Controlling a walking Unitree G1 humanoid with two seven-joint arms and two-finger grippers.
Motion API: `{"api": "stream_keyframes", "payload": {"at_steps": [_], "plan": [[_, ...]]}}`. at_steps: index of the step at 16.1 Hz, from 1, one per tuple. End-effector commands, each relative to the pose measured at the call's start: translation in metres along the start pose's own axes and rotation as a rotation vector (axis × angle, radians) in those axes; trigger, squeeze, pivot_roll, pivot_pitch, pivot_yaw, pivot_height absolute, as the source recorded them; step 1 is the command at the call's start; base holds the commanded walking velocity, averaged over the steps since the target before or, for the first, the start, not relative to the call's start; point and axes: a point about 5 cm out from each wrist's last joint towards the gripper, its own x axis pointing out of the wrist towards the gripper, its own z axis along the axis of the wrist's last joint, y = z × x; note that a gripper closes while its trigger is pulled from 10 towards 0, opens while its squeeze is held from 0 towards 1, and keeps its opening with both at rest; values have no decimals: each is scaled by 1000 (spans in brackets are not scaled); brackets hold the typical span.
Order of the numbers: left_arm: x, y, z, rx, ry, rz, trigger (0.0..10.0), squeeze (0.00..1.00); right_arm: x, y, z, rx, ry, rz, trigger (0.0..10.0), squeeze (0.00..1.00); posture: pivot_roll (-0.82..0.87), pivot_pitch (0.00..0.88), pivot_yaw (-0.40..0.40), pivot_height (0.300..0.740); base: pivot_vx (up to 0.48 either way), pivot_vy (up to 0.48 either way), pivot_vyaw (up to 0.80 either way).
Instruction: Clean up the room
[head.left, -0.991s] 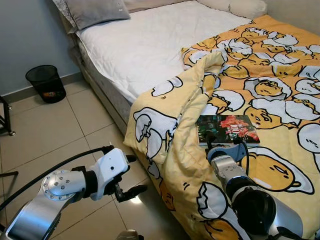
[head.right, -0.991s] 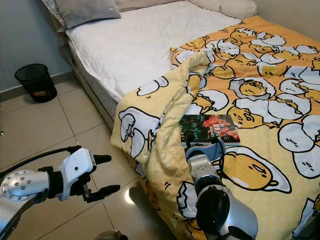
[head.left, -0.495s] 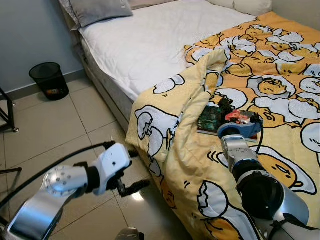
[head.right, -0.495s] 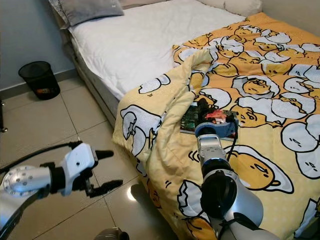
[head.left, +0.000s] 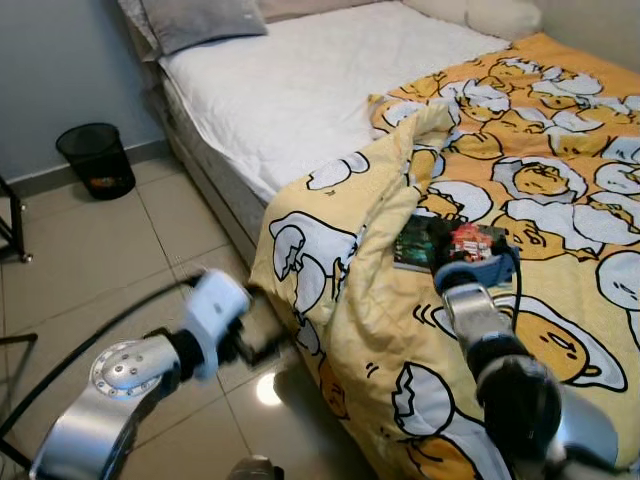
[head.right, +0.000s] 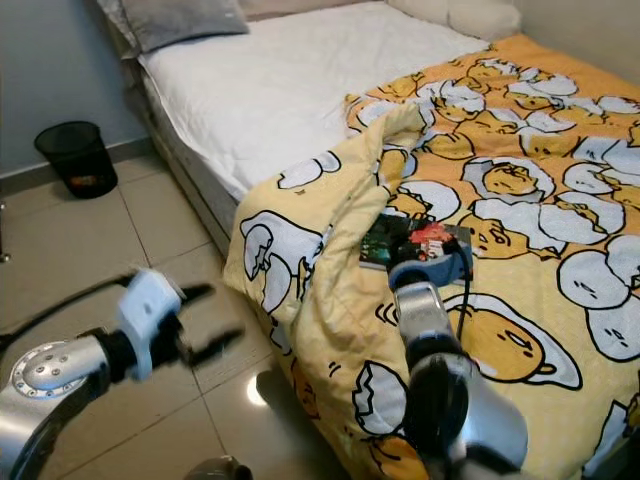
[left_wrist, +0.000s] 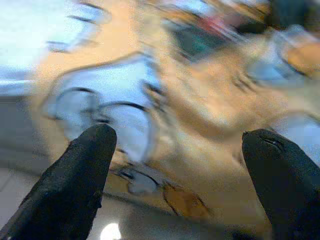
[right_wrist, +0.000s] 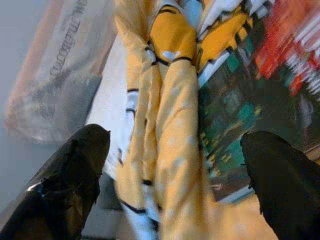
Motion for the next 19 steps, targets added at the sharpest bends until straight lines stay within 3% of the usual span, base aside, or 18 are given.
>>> {"api": "stream_keyframes", "payload": {"at_steps": [1, 2, 3, 4, 5, 6, 8, 9, 11, 12, 19], "plan": [[-3, 8, -6, -49, -4, 94, 10000, 651, -4, -1, 6, -123, 3, 42, 10000, 0, 174, 0, -20, 740, 0, 0, 0], [2, 11, -8, -77, -33, 156, 10000, 510, -18, 0, 13, -231, -23, 88, 10000, 0, 72, 0, 2, 740, 0, 0, 0], [8, 14, -7, -66, -52, 191, 10000, 239, -30, 2, 21, -394, -54, 99, 10000, 0, 31, 0, 11, 740, 0, 0, 0], [13, 16, -4, -71, -77, 231, 10000, 82, -38, 7, 25, -519, -74, 91, 10000, 0, 17, 0, 13, 740, 0, 0, 0], [16, 17, -4, -76, -84, 263, 10000, 0, -42, 10, 25, -611, -80, 75, 10000, 0, -3, 0, 12, 740, 0, 0, 0], [18, 18, -4, -64, -84, 287, 10000, 0, -45, 15, 21, -756, -74, 85, 10000, 0, -11, 0, 9, 740, 0, 0, 0], [22, 17, -6, -49, -88, 315, 10000, 0, -59, 17, 9, -914, -3, 82, 10000, 0, -16, 0, 1, 740, 0, 0, 0], [26, 14, -11, -26, -80, 299, 10000, 0, -69, 13, -3, -846, 53, 27, 10000, 0, -12, 0, -14, 740, 0, 0, 0], [25, 14, -14, -35, -79, 319, 10000, 0, -80, 15, -9, -877, 67, 45, 10000, 0, -7, 0, -14, 740, 0, 0, 0], [23, 14, -17, -41, -71, 335, 10000, 0, -84, 13, -11, -848, 98, 29, 10000, 0, 0, 0, -18, 740, 0, 259, 0], [22, 17, -19, -9, -53, 331, 10000, 0, -85, 19, -17, -845, 145, 23, 10000, 0, 10, 0, -7, 740, 0, 326, -518]]}}
